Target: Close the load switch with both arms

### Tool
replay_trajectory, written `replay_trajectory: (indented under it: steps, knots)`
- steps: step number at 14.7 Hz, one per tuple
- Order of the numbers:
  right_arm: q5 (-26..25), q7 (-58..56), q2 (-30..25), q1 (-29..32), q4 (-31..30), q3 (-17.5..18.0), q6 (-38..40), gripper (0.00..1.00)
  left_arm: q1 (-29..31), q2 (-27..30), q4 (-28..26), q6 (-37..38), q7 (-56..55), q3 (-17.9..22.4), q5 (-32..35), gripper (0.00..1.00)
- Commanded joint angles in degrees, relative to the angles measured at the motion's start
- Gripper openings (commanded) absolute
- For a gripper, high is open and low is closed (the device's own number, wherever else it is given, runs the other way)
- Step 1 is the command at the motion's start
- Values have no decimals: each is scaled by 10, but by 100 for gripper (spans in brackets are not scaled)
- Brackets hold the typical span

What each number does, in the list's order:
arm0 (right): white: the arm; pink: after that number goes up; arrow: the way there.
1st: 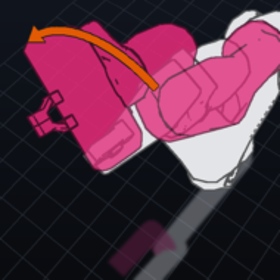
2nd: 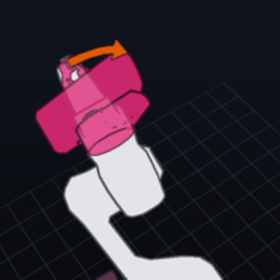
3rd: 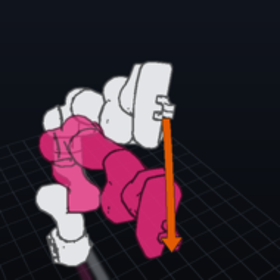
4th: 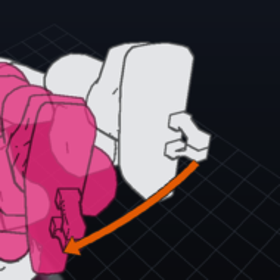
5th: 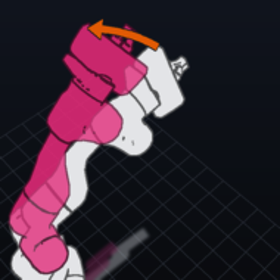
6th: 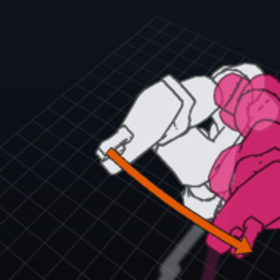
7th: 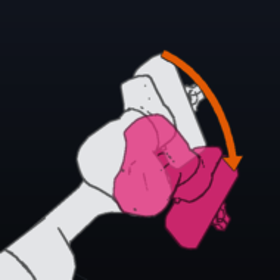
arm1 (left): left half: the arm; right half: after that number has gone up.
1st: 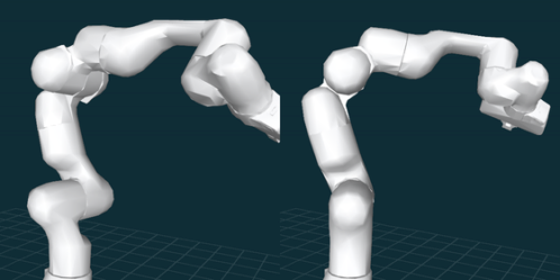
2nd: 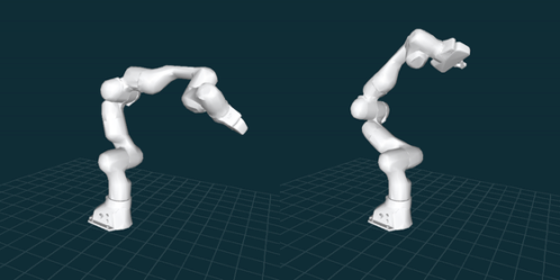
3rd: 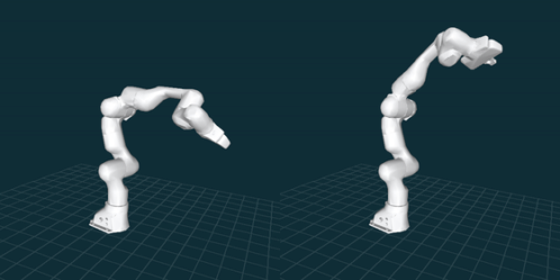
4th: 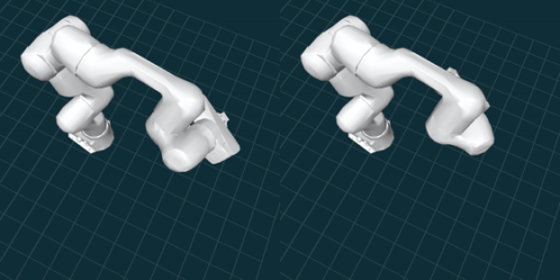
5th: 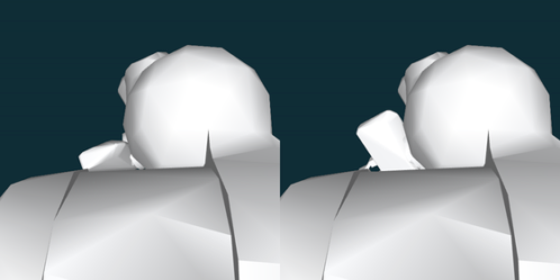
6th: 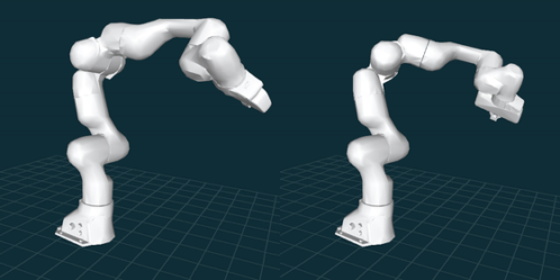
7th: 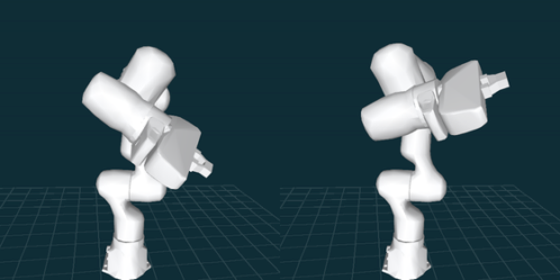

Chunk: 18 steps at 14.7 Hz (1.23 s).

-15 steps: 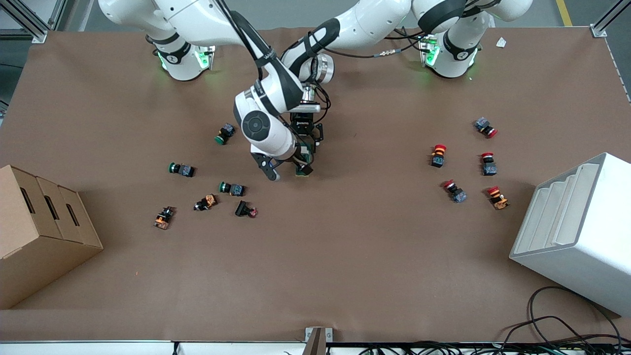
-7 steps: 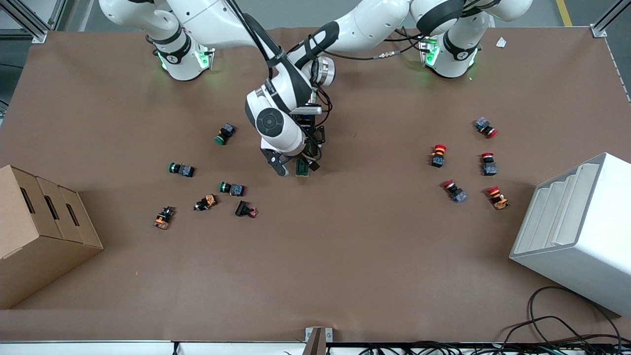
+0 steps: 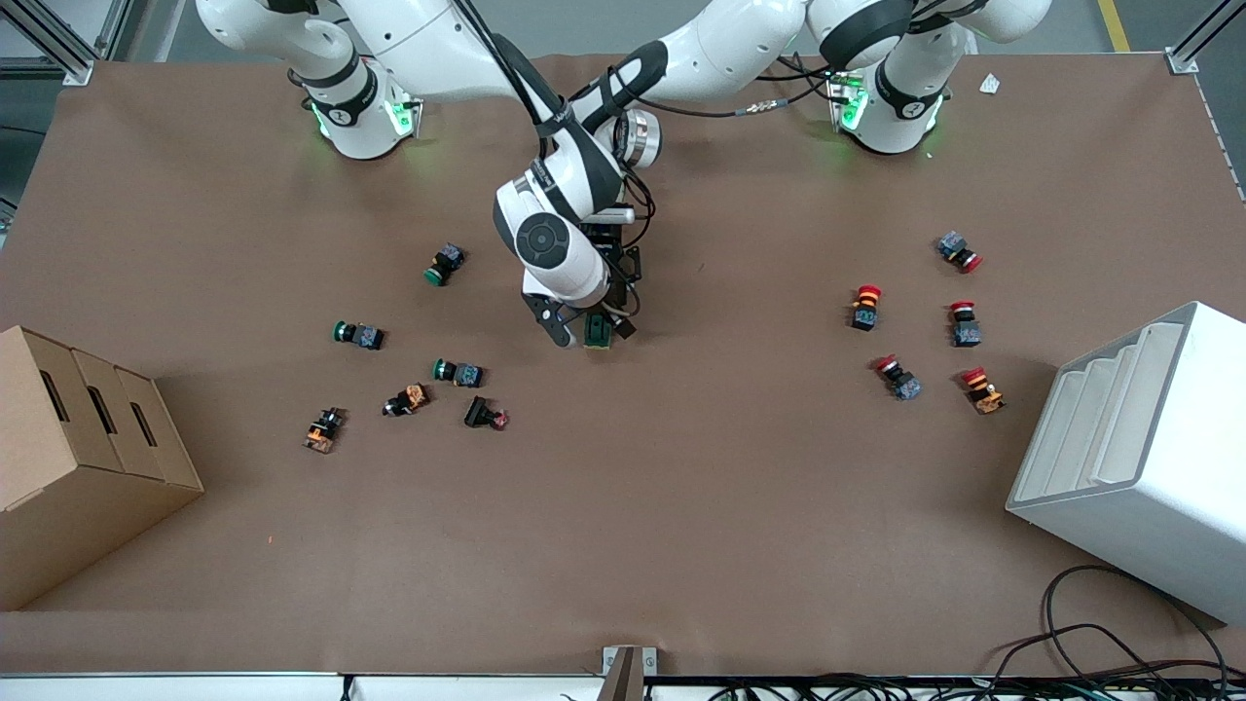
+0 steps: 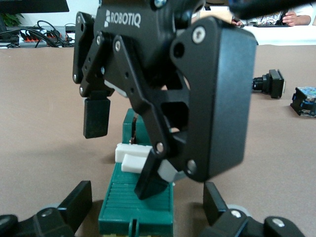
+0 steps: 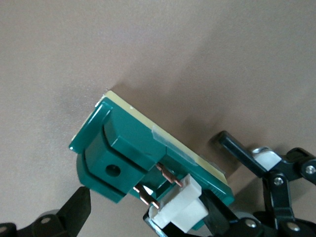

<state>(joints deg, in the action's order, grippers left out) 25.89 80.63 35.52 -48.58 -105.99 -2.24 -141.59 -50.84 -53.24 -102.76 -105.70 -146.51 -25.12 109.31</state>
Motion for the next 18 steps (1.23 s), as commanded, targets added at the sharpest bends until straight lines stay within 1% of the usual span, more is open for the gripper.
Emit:
replay_trajectory:
  steps: [1, 4, 5, 12, 18]
  knots:
    - [12, -2, 3, 16, 35, -5, 10, 100, -7, -7, 7, 5, -4, 4, 12, 99]
    - [12, -5, 4, 37, 73, -7, 65, 100, -7, -7, 7, 5, -2, 4, 13, 99]
    - [11, -7, 3, 42, 78, -7, 72, 100, -6, -7, 7, 5, 0, 4, 13, 99]
    - [5, -28, 10, 56, 87, -7, 70, 100, -7, -7, 7, 5, 0, 7, 13, 99]
    - [7, -36, 39, 64, 107, -7, 58, 100, -7, -7, 8, 5, 1, 8, 13, 100]
